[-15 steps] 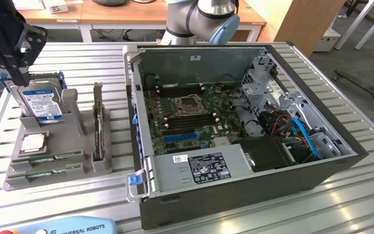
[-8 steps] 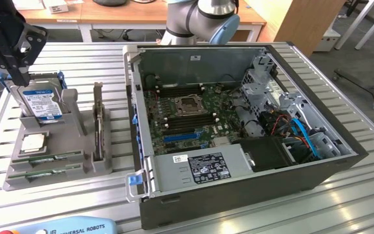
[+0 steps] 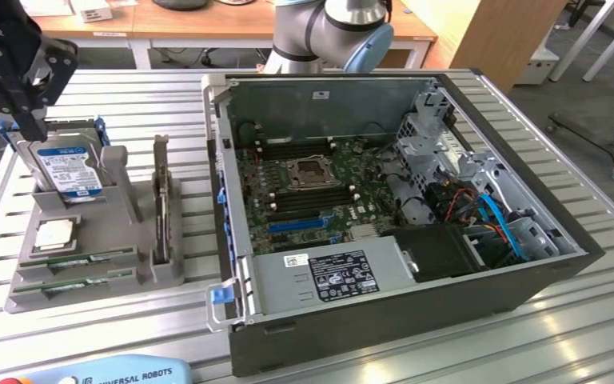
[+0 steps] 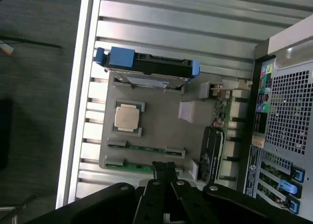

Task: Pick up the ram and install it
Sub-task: 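Pick up the ram and move it above insertion slot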

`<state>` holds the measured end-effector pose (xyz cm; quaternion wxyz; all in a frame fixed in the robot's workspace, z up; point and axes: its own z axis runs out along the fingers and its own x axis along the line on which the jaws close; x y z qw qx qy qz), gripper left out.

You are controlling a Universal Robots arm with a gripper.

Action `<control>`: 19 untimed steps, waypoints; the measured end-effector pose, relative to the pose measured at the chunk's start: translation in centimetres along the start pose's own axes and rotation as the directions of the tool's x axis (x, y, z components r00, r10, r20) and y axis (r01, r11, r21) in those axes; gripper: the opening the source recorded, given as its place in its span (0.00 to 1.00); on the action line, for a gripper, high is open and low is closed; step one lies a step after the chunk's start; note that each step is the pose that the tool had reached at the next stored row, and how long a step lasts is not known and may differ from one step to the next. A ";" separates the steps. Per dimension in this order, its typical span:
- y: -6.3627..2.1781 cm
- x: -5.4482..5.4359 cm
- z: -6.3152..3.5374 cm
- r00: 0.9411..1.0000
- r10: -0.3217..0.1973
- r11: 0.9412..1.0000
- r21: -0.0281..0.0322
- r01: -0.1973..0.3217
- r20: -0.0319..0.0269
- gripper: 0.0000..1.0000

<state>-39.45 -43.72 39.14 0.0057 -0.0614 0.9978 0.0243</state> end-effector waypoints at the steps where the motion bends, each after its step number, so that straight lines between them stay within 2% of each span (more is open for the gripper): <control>1: 0.00 0.0 0.00 1.000 -0.018 1.000 0.000 0.018 -0.001 0.10; 5: 0.00 0.0 0.01 0.996 -0.091 0.996 -0.002 0.091 -0.004 0.10; 9: 0.00 0.0 0.02 0.987 -0.163 0.987 -0.003 0.163 -0.008 0.10; 14: 0.00 0.0 0.03 0.968 -0.252 0.968 -0.005 0.252 -0.012 0.10; 19: 0.00 0.0 0.04 0.941 -0.339 0.941 -0.008 0.339 -0.015 0.10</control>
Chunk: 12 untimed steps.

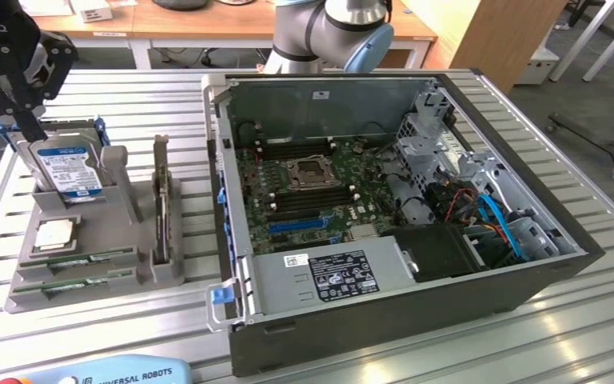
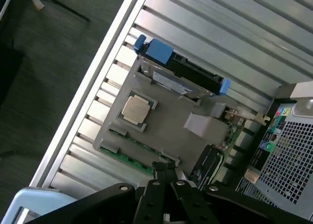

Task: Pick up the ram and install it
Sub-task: 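Pick up the ram and move it above insertion slot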

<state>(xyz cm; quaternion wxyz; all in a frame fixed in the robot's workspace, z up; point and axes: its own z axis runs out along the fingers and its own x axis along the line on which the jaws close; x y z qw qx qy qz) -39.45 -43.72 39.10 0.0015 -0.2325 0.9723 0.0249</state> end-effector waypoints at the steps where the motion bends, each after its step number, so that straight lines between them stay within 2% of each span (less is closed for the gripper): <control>1: 0.00 0.0 0.00 1.000 -0.018 1.000 0.000 0.018 -0.001 0.10; 6: 0.00 0.0 0.01 0.994 -0.107 0.994 -0.002 0.107 -0.005 0.10; 9: 0.00 0.0 0.02 0.987 -0.163 0.987 -0.003 0.162 -0.008 0.10; 12: 0.00 0.0 0.03 0.976 -0.215 0.977 -0.004 0.215 -0.010 0.10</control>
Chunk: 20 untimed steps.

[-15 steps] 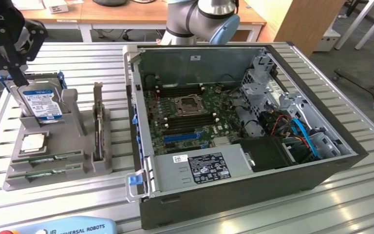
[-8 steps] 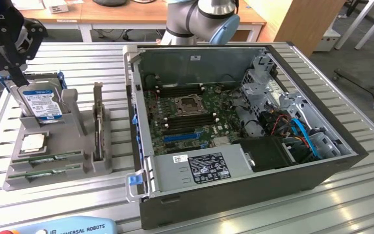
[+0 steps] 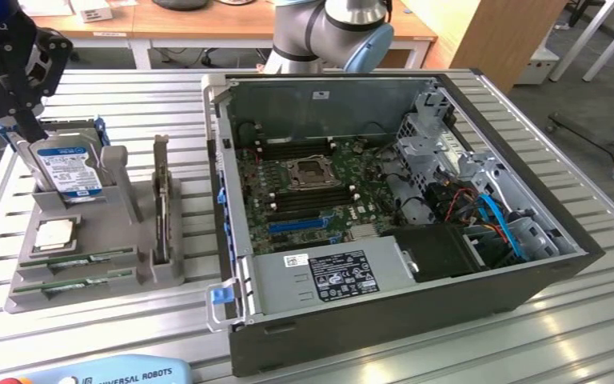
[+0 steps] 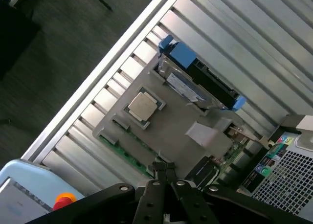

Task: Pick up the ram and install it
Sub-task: 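Pick up the ram and move it above insertion slot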

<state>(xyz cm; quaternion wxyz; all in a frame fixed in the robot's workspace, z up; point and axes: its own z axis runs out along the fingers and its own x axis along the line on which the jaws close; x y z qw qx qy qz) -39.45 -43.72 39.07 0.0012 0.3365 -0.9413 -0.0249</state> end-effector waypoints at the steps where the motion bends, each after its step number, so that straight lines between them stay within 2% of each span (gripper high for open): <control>1: 0.00 0.0 0.00 1.000 -0.018 1.000 0.000 0.018 -0.001 0.10; 6: 0.00 0.0 0.02 0.995 -0.097 0.995 -0.002 0.097 -0.005 0.10; 11: 0.00 0.0 0.04 0.985 -0.174 0.985 -0.003 0.174 -0.008 0.10; 15: 0.00 0.0 0.05 0.971 -0.239 0.971 -0.005 0.239 -0.011 0.10; 20: -0.01 0.0 0.08 0.947 -0.320 0.948 -0.007 0.320 -0.015 0.10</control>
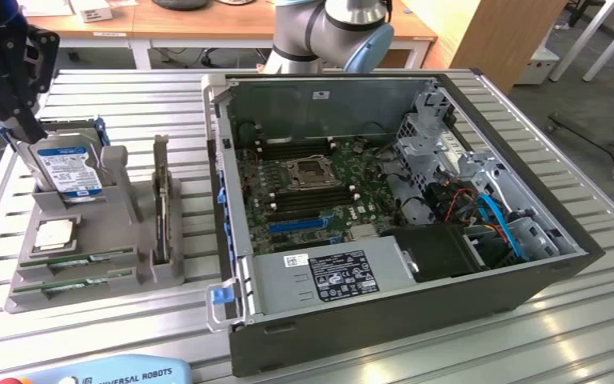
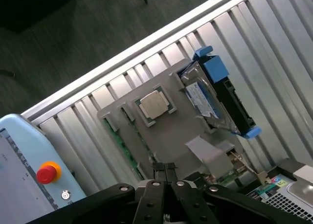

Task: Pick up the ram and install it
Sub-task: 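Pick up the ram and move it above insertion slot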

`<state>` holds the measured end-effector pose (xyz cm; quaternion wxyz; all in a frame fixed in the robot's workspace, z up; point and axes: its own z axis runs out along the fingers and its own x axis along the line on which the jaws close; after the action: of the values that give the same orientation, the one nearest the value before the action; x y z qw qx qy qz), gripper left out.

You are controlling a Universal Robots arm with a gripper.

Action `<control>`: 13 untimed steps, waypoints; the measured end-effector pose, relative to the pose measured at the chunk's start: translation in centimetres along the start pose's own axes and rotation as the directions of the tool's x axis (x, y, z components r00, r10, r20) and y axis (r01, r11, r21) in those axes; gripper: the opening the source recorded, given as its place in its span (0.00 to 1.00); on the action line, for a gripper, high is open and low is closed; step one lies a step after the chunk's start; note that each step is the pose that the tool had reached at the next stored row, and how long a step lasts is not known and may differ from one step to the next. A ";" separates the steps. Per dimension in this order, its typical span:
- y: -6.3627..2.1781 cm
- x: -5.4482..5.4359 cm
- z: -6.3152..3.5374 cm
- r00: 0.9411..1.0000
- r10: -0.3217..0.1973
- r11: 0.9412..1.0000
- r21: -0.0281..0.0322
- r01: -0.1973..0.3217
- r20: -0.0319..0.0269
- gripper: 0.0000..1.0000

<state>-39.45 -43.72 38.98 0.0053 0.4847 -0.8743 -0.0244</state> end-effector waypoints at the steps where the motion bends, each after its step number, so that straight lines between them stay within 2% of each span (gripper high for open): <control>1: 0.00 0.0 0.00 1.000 -0.017 1.000 0.000 0.017 -0.001 0.10; 4: -0.01 0.0 0.02 0.998 -0.069 0.998 -0.001 0.069 -0.003 0.10; 7: 0.00 0.0 0.04 0.993 -0.120 0.993 -0.002 0.120 -0.006 0.10; 13: 0.00 0.0 0.08 0.976 -0.216 0.976 -0.004 0.216 -0.010 0.10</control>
<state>-39.45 -43.72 38.90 0.0079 0.5769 -0.8164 -0.0236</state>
